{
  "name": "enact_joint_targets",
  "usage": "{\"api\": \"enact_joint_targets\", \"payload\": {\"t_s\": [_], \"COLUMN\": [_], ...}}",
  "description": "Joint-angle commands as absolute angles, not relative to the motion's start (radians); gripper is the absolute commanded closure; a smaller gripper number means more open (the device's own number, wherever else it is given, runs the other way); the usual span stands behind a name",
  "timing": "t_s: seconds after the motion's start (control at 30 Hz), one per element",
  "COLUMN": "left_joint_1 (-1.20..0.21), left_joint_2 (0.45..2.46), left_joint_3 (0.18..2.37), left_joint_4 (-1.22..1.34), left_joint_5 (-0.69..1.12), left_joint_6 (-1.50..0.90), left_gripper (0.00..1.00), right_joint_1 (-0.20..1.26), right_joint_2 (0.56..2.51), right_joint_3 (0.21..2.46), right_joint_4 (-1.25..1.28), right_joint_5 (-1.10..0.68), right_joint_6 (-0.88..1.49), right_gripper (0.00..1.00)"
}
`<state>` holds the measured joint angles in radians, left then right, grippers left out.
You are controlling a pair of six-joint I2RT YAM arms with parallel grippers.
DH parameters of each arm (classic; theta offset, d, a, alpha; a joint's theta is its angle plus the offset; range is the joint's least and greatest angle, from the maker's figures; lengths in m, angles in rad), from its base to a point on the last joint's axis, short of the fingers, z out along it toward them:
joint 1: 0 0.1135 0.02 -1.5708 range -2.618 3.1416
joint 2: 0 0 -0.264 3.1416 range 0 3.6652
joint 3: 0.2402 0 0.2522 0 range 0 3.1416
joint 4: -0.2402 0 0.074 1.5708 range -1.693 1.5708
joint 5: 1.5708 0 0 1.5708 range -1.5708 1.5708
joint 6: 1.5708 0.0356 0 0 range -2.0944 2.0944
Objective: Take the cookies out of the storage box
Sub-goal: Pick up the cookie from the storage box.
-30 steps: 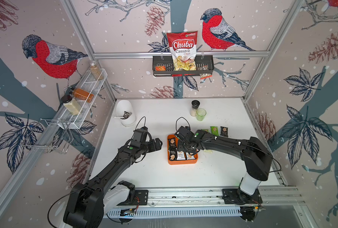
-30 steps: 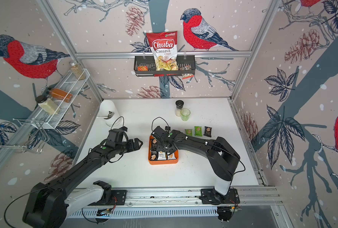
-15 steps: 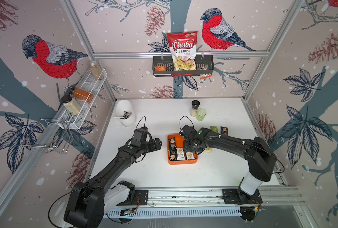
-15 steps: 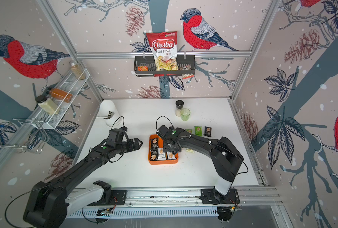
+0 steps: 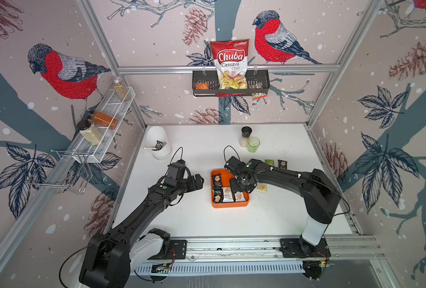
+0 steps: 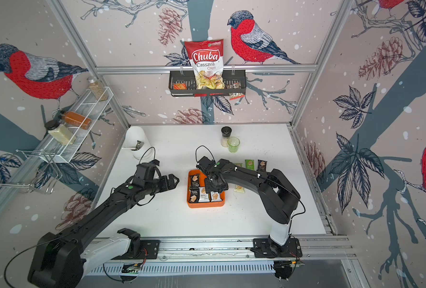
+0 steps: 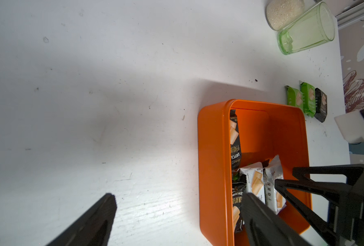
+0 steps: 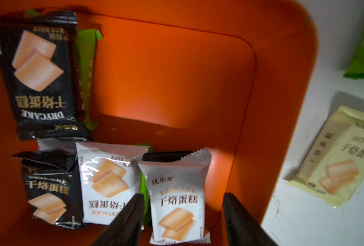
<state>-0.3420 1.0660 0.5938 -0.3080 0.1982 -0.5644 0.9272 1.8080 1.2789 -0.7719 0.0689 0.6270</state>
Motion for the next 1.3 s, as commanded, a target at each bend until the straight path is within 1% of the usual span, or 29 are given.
{"api": "enact_joint_targets", "payload": {"t_s": [0.0,0.53,0.63,0.8,0.9,1.27], "left_joint_1": [-0.341,-0.341,-0.341,-0.341,-0.342,-0.339], "left_joint_2": [1.058,1.039,1.037,1.033,1.032,1.046], "left_joint_3": [0.586,0.594,0.596,0.600,0.600,0.607], "left_joint_4": [-0.322,-0.345,-0.350,-0.351,-0.350,-0.331], "left_joint_5": [0.184,0.174,0.170,0.162,0.162,0.180], "left_joint_6": [-0.574,-0.562,-0.559,-0.552,-0.546,-0.531], "left_gripper": [0.04,0.04,0.04,0.04,0.04,0.04], "right_joint_1": [0.924,0.916,0.916,0.914,0.913,0.911], "right_joint_2": [1.816,1.862,1.865,1.859,1.853,1.804], "right_joint_3": [1.281,1.249,1.249,1.257,1.268,1.365], "right_joint_4": [-0.788,-0.717,-0.710,-0.710,-0.714,-0.729], "right_joint_5": [0.045,0.019,0.020,0.026,0.035,0.067], "right_joint_6": [0.589,0.591,0.595,0.603,0.612,0.648], "right_gripper": [0.36,0.37,0.40,0.53,0.58,0.59]}}
